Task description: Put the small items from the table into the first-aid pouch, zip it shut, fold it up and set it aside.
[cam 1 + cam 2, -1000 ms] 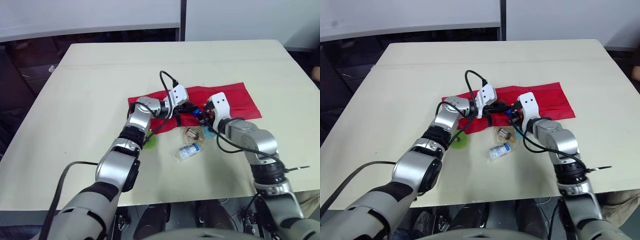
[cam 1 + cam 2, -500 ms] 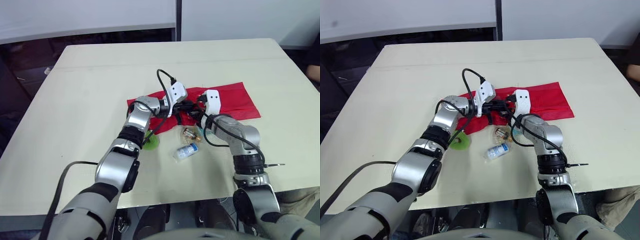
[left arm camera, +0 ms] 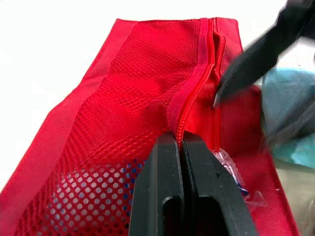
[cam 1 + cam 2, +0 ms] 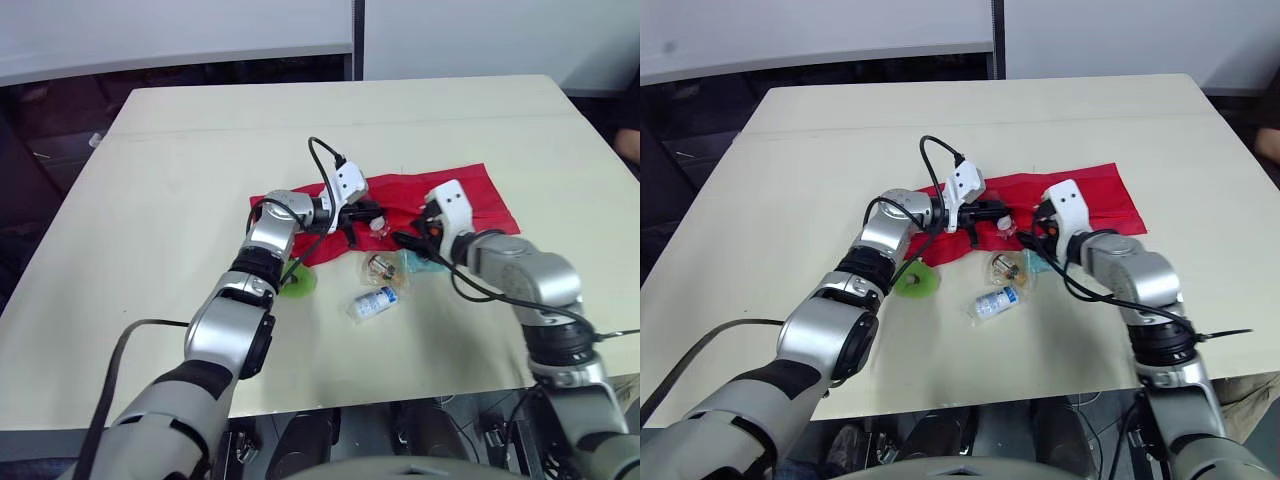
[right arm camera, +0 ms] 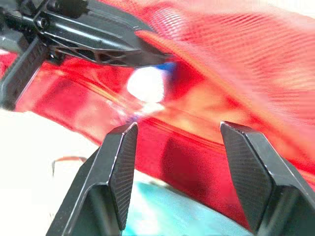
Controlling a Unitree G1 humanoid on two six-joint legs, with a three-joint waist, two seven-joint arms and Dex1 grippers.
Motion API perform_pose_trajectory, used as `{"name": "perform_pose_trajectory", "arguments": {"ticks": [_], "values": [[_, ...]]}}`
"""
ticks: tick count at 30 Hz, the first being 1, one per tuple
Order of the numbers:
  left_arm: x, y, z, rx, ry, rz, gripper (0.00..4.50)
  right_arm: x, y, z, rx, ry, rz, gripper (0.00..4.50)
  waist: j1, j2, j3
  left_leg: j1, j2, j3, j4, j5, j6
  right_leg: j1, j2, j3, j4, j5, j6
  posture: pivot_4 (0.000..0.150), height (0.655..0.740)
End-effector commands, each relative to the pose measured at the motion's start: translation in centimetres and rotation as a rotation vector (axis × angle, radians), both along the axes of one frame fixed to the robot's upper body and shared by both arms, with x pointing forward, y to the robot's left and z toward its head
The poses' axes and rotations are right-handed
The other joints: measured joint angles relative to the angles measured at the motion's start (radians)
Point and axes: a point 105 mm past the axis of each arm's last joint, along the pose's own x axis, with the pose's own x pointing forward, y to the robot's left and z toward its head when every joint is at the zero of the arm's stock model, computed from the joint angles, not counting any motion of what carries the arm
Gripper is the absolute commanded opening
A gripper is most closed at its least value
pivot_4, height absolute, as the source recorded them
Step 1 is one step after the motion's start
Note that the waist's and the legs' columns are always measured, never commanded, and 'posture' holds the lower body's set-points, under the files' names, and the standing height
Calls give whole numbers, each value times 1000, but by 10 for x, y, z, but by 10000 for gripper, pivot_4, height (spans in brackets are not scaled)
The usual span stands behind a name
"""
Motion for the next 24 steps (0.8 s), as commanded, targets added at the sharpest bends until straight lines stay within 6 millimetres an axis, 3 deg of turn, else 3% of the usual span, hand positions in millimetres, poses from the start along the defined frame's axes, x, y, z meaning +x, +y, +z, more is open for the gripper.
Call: {"name": "perform_pose_trajectory", "arguments": {"ticks": [1, 5, 10, 19, 24], "values": [[2, -5, 15, -32, -39, -13, 0, -5, 9, 7, -4, -51, 71, 21183, 0, 0, 0, 0, 1, 0, 0, 0, 0, 0, 0, 0, 0, 0, 0, 1500, 7368], [1, -8, 15, -39, -30, -29, 0, 7, 12, -1, -123, -130, 80, 454, 2, 0, 0, 0, 0, 1, 0, 0, 0, 0, 0, 0, 0, 0, 0, 1500, 7368], [0, -7, 15, -37, -23, -37, 0, 29, 25, -5, -158, -196, 85, 454, 1, 0, 0, 0, 0, 2, 1, 0, 0, -1, 0, 1, 0, 0, 0, 1500, 7368], [-2, -8, 13, -39, -16, -50, 0, 42, 62, -1, -56, -226, 127, 454, 0, 0, 0, -2, 0, 2, 1, 0, 0, -2, 0, 1, 0, 1, 0, 1500, 7368], [-3, -8, 11, -35, -14, -50, 0, 45, 60, 2, -45, -266, 105, 454, 0, 0, 0, -3, 0, 1, 1, 0, 0, -3, 0, 1, 0, 1, 0, 1500, 7368]]}}
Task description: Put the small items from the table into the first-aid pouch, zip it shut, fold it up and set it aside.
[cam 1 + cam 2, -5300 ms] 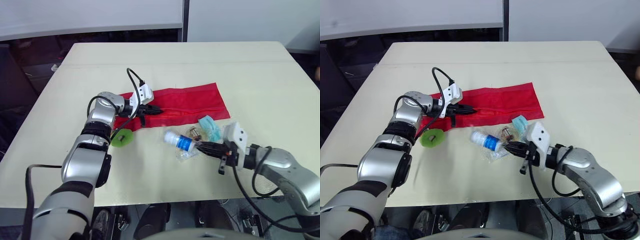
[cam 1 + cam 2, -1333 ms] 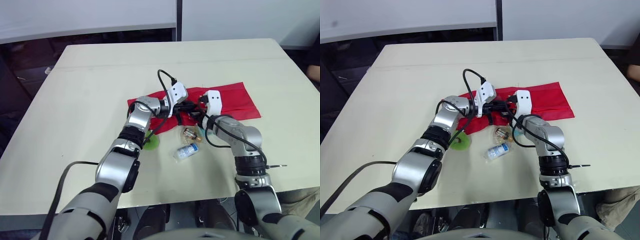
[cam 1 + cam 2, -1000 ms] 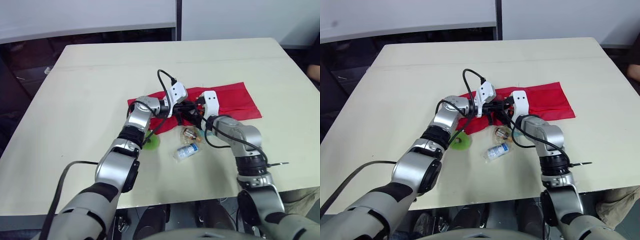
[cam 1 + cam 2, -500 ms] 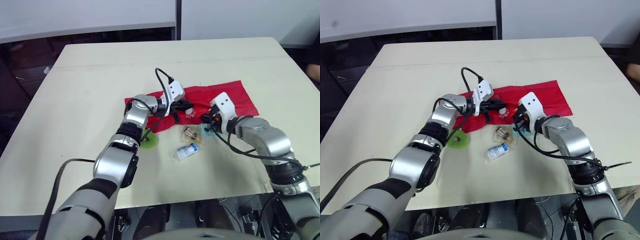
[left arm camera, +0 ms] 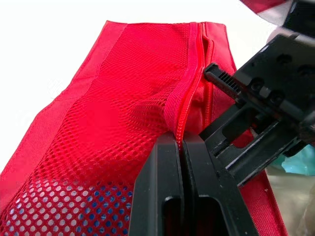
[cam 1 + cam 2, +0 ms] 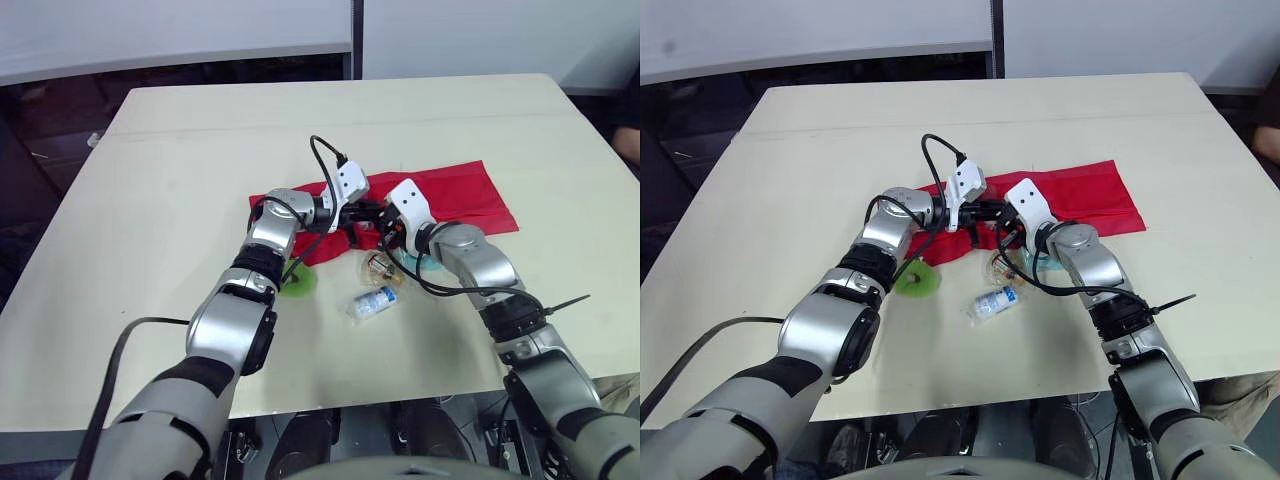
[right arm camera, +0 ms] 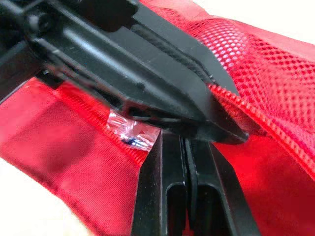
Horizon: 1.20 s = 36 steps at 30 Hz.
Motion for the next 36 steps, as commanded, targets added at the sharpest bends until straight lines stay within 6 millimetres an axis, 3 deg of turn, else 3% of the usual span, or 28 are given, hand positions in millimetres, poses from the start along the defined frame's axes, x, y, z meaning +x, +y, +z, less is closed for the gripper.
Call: {"name": "perform_pose_trajectory", "arguments": {"ticks": [1, 5, 13, 17, 20, 23, 24, 25, 28, 36], "values": [[-1, -4, 12, -25, -38, -23, 0, 1, -2, 27, 34, -109, 13, 454, 0, 0, 0, 0, 0, 0, 0, 0, 0, 0, 0, 0, 0, 0, 0, 1500, 7368], [2, 2, 10, -20, -39, 1, 0, -24, -15, 38, 11, -163, 111, 454, 4, 0, 0, -2, 0, -1, 0, 0, 0, 0, 0, -1, -1, 0, 0, 1500, 7368], [9, 22, 7, 5, -45, 62, 0, -76, -58, 80, 82, -285, 217, 454, 2, 0, 0, -2, 0, -1, 0, 0, 0, -1, 1, -1, 1, 0, 0, 1500, 7368], [12, 41, 4, 39, -46, 103, 0, -103, -102, 98, 162, -334, 259, 454, 5, 0, 0, -2, 0, -1, 0, 0, 0, -1, 1, -1, 0, 0, 0, 1500, 7368], [13, 55, 1, 65, -43, 123, 0, -119, -131, 114, 299, -274, 287, 10156, 3, 0, 0, -1, 0, 2, 1, 0, 1, 0, 0, 1, -1, 1, 2, 1500, 7368], [13, 69, -1, 95, -43, 142, 0, -141, -147, 119, 263, -220, 376, 21953, 9, 0, 0, 0, 0, 2, 0, 0, 1, 1, 1, 1, 0, 2, 1, 1500, 7368], [13, 72, -1, 100, -44, 145, 0, -145, -150, 120, 256, -205, 391, 27832, 9, 0, 0, 0, 1, 2, 0, 0, 1, 1, 1, 1, -1, 1, 1, 1500, 7368], [13, 77, -1, 108, -42, 147, 0, -150, -156, 122, 252, -190, 400, 30061, 5, -1, 0, 0, 1, 2, 0, 0, 1, 1, 1, 0, -1, 1, 1, 1500, 7368], [10, 91, -1, 123, -40, 148, 0, -164, -165, 129, 203, -149, 451, 44341, 4, 0, 0, 1, 2, 5, 0, 0, 1, 1, 1, 3, 0, 2, 1, 1500, 7368], [5, 116, -5, 165, -34, 155, 0, -181, -169, 137, 123, -135, 492, 44341, 9, -1, 0, 0, 2, 5, 0, -1, 2, 1, 1, 2, -1, 2, 1, 1500, 7368]]}}
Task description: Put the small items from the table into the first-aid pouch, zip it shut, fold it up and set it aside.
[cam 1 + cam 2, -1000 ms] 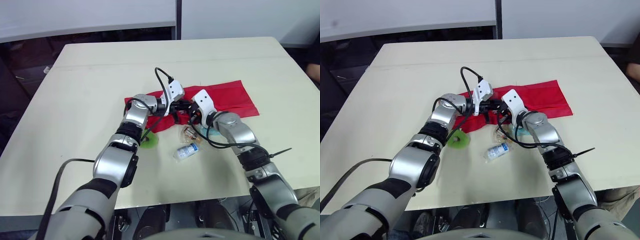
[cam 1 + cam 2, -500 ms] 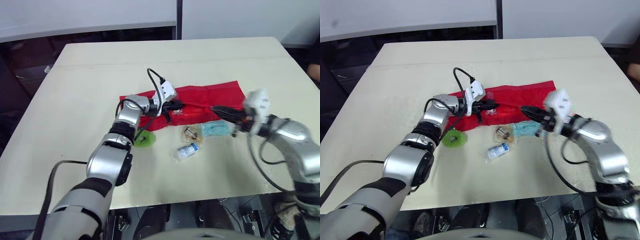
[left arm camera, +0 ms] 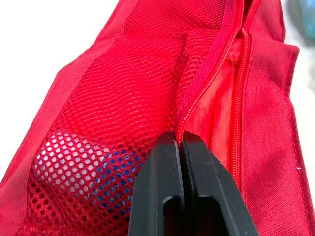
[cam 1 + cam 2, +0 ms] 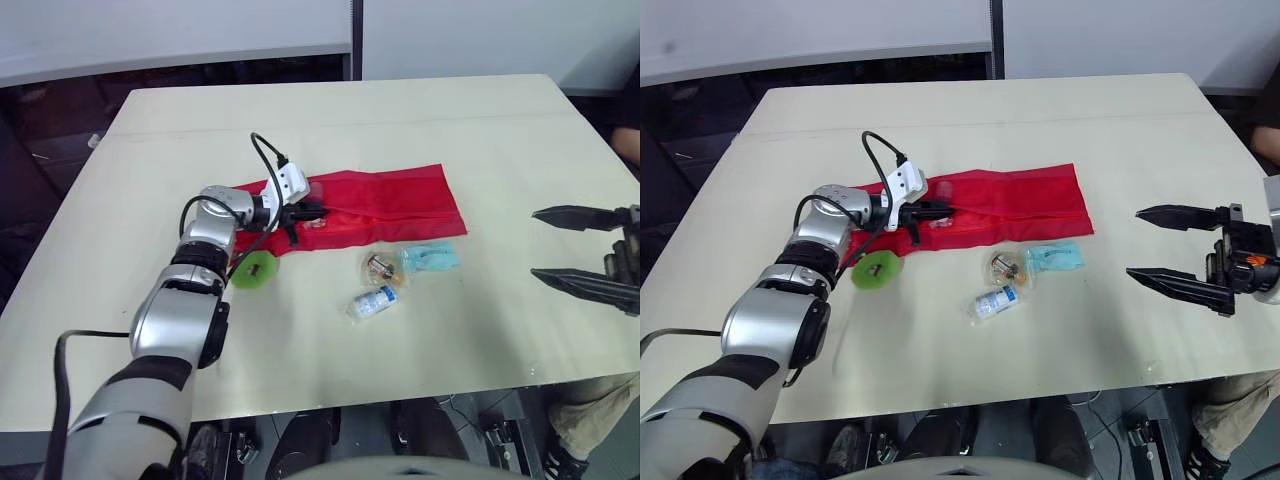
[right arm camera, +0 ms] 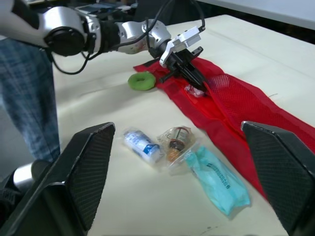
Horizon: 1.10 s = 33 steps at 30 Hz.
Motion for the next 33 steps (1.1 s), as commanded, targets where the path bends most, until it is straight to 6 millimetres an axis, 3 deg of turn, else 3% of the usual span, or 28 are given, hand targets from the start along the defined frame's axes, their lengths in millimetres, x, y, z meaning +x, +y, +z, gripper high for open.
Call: {"name": "perform_pose_trajectory", "arguments": {"ticks": [1, 11, 16, 20, 25, 29, 33], "values": [[-1, 9, 3, -5, -10, 12, 0, -8, 1, 13, -20, -54, 18, 44341, 1, 0, 0, 0, 0, 0, 0, 0, 0, 0, 0, 0, 0, 0, 0, 1500, 7368], [2, 1, 8, -6, -42, 1, 0, -8, 10, 15, -32, -74, 46, 44341, 2, 0, 0, 0, 0, 0, 0, 0, 0, 0, 0, 0, 0, 0, 0, 1500, 7368], [3, -4, 9, 0, -51, -13, 0, 4, 29, -6, -116, -119, -8, 44341, 2, 0, 0, 0, 0, 0, 0, 0, 0, 0, 0, 0, 0, 0, 0, 1500, 7368], [1, -11, 8, 6, -52, -43, 0, -1, 71, -32, -142, -83, 125, 44341, 4, 0, 0, -1, 0, 0, 1, 0, 0, 0, 0, 0, 0, 0, 0, 1500, 7368], [2, -15, 8, 13, -56, -51, 0, 9, 100, -67, -283, -78, 229, 44341, 2, 0, 0, -1, 0, -1, 2, 0, 0, 0, 0, -1, 0, 0, 0, 1500, 7368], [1, -19, 8, 13, -58, -66, 0, 26, 125, -91, -357, -76, 292, 44341, 2, -1, 0, -2, -1, -2, 3, 0, 0, 0, 0, -2, 0, 0, 0, 1500, 7368], [0, -20, 7, 15, -61, -73, 0, 44, 135, -113, -449, -131, 321, 44341, 2, -1, 0, -3, -1, -3, 4, 0, 0, 0, 0, -3, 0, 0, 0, 1500, 7368]]}}
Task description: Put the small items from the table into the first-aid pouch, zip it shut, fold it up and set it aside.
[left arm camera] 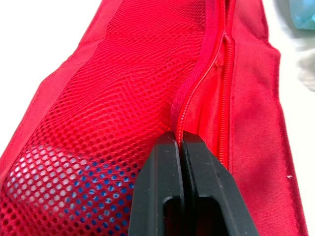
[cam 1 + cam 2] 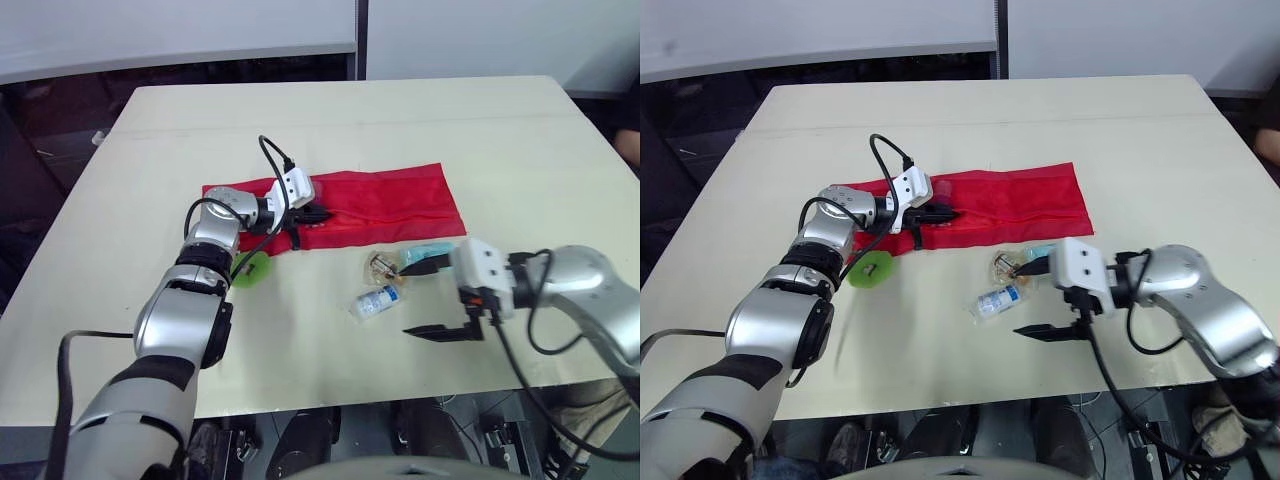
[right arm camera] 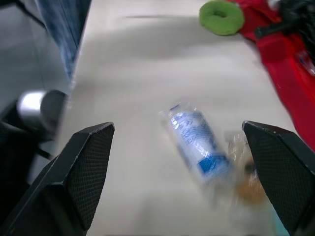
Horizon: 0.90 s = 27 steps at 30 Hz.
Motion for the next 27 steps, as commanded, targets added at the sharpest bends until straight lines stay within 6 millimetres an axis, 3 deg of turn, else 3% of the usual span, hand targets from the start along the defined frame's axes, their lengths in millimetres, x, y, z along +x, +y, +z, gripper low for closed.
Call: {"name": "perform_pose_trajectory", "arguments": {"ticks": [1, 9, 12, 14, 15, 18, 20, 23, 27], "values": [[1, -1, 11, -4, -45, -15, 0, 14, 3, -12, -60, -68, 18, 44341, -1, 0, 0, 0, 0, 0, 0, 0, 0, 0, 0, 0, 0, 0, 0, 1500, 7368], [1, 0, 9, -7, -42, -7, 0, 25, 14, -25, -148, -115, 90, 44341, -6, 0, 0, 0, 0, -2, 0, 0, 0, 0, 0, 0, 0, 0, 0, 1500, 7368], [2, 0, 8, -8, -42, -4, 0, 23, 14, -29, -163, -115, 103, 37311, -6, 0, 0, 0, 0, -2, 0, 0, 0, 0, 0, 0, 0, 0, 0, 1500, 7368], [2, 0, 7, -8, -42, -1, 0, 22, 12, -27, -149, -109, 96, 25453, -5, 0, 0, 0, -1, -2, 0, 0, 0, 0, 0, -1, 0, 0, 0, 1500, 7368], [2, 0, 7, -9, -42, 0, 0, 21, 12, -25, -133, -102, 90, 23766, -5, 0, 0, 0, -1, -2, 0, 0, 0, 0, 0, -1, 0, 0, 0, 1500, 7368], [2, -1, 6, -10, -42, -1, 0, 16, 8, -17, -96, -83, 71, 8265, -5, 0, 0, 0, -1, -2, 0, 0, 0, 0, 0, -1, 0, 0, 0, 1500, 7368], [1, -1, 5, -12, -41, -3, 0, 13, 2, -13, -90, -87, 61, 1068, -4, 0, 0, 0, -1, -2, 0, 0, 0, 0, 0, -1, 0, 0, 0, 1500, 7368], [1, -3, 5, -23, -39, -9, 0, 12, -1, 10, 15, -93, -29, 455, -4, 0, 0, -1, -1, -3, 1, 0, 0, 0, 0, -1, 0, 0, 0, 1500, 7368], [3, -12, 10, -74, -30, -5, 0, 39, -9, 32, 72, -196, -247, 455, -3, 0, 0, -1, -1, -3, 0, 0, 0, 0, -1, -1, 0, 0, 0, 1500, 7368]]}}
